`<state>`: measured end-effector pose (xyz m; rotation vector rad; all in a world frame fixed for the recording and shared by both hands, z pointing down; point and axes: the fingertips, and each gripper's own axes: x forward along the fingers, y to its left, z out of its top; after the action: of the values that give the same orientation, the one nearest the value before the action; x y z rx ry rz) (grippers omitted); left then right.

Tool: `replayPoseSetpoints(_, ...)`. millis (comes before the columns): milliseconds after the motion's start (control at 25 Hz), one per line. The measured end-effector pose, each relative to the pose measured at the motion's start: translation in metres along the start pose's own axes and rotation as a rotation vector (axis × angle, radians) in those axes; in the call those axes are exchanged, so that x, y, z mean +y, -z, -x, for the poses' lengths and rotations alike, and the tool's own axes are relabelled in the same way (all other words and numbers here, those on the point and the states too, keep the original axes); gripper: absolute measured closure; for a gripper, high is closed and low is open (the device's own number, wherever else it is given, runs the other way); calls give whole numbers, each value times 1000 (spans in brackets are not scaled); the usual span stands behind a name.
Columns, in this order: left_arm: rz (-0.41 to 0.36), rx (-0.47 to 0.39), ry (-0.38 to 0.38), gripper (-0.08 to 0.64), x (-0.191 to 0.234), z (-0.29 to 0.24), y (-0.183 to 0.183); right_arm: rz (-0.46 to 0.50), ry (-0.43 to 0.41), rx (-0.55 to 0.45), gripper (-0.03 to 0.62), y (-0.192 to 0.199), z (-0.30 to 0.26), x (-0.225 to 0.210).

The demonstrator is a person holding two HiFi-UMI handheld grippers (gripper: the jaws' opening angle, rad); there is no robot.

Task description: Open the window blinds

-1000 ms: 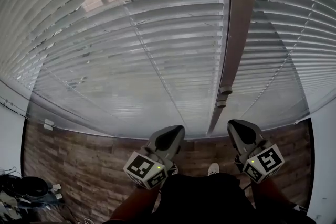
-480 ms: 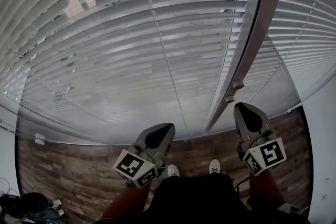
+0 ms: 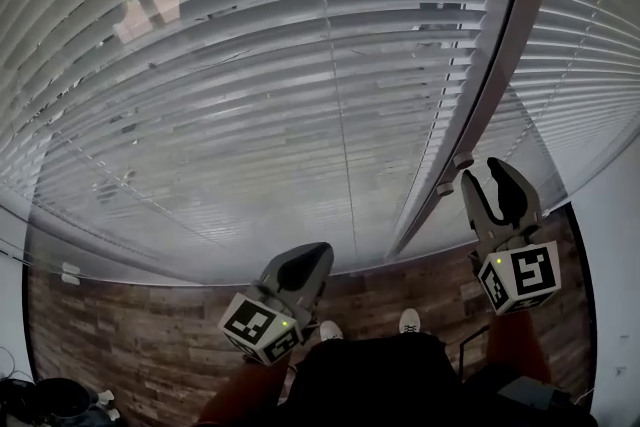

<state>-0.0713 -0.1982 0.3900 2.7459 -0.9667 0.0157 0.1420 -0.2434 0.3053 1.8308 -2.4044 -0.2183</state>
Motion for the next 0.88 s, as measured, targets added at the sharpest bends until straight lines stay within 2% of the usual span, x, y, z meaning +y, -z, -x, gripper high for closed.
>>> replayPoseSetpoints(160, 7, -2, -8, 560, 0, 7, 5, -14, 8, 31, 364, 4, -8, 3)
replayPoseSetpoints(880, 2, 3, -17, 560, -7, 17, 10, -49, 19, 76, 417, 20, -21, 4)
